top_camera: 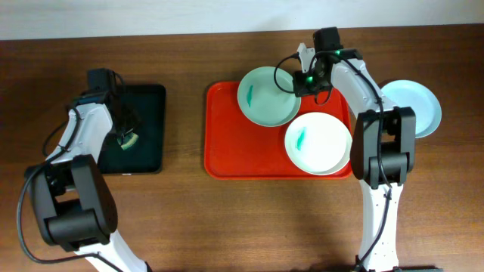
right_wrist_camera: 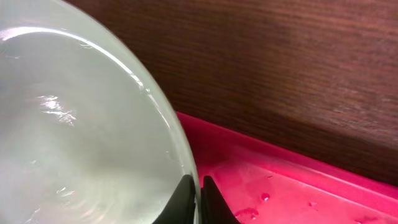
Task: Clean dirty plates on tray and stack at the side
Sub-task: 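Grasp the rim of the back plate with the right gripper and pull it forward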
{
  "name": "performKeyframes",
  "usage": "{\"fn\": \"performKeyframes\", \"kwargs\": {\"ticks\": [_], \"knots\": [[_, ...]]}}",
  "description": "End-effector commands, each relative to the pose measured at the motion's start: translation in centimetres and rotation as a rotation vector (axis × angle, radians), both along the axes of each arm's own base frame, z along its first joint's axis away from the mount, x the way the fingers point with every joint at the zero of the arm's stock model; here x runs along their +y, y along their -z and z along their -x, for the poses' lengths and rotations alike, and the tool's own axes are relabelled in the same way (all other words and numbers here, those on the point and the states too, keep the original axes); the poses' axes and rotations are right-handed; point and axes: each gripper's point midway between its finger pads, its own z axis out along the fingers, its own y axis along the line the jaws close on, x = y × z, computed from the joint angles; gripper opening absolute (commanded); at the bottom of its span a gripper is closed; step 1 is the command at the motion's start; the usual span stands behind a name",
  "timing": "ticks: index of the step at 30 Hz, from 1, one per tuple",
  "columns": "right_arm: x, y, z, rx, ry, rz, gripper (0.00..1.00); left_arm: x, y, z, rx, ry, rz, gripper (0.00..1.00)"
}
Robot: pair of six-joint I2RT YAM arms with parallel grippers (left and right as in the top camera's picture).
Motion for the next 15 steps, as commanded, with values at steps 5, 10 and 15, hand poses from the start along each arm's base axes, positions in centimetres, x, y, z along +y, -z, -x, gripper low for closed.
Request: {"fn": "performKeyframes", "kwargs": {"ticks": [5,10,15], "knots": [[2.3,-4.1,2.7,0.043,-0.029,-0.040,0.04,1.5,0.8,0.8,0.049,-0.027,-0.047,0.78],[4.6,-3.4,5.7,0.137,-0.085,0.003,0.04,2.5,2.4,1.2,0.081,-0.054,-0.039,0.73],[5.5,-2.0,6.9,0.192,-0.102,0.000,0.04,1.2,5.1,0.5,0.083,-0.033,0.046,0.68]]}}
